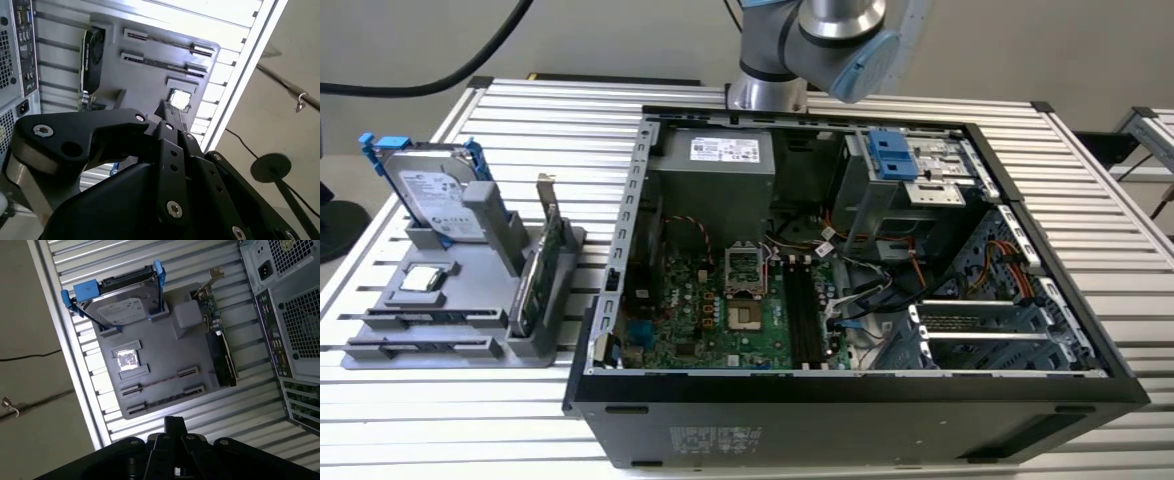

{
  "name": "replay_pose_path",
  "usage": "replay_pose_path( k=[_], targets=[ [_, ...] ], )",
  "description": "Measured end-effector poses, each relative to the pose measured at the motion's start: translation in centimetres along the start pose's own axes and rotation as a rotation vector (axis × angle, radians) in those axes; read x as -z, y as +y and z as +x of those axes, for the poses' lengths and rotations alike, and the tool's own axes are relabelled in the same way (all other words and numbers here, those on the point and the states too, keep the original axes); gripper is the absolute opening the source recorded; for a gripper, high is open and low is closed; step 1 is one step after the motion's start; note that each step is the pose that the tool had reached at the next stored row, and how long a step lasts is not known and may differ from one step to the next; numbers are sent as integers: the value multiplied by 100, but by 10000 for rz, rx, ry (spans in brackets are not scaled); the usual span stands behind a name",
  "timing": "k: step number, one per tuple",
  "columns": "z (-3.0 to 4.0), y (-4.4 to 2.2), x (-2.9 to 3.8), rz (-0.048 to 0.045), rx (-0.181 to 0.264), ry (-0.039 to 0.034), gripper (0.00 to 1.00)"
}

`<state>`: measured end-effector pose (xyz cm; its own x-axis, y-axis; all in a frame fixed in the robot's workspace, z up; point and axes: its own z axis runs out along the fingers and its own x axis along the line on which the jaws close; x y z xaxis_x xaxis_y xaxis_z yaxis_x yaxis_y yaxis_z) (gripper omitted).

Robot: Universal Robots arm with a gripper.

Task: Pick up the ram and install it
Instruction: 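Pick up the ram and move it above insertion slot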

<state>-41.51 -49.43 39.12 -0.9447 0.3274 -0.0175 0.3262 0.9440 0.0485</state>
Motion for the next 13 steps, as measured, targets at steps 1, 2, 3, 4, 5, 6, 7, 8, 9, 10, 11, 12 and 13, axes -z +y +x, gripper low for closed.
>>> replay_pose_path(
  k=[1, 2, 3, 4, 5, 6, 7, 8, 9, 10, 11, 12, 13],
  targets=[
    [0, 0, -1, 1, -108, -6, 0],
    [0, 0, 0, 3, -219, -11, 0],
    [0, 0, 0, 5, -326, -16, 0],
    [0, 0, -1, 7, -433, -22, 0],
    [0, 0, 0, 9, -547, -27, 0],
    [0, 0, 0, 11, -653, -32, 0],
    [0, 0, -1, 13, -762, -37, 0],
    [0, 0, -1, 14, -871, -43, 0],
    [0, 0, -1, 16, -979, -48, 0],
    [0, 0, -1, 18, -1088, -53, 0],
    [0, 0, -1, 21, -1206, -59, 0],
    [0, 0, -1, 22, -1307, -64, 0],
    [0, 0, -1, 24, -1420, -70, 0]
  ],
)
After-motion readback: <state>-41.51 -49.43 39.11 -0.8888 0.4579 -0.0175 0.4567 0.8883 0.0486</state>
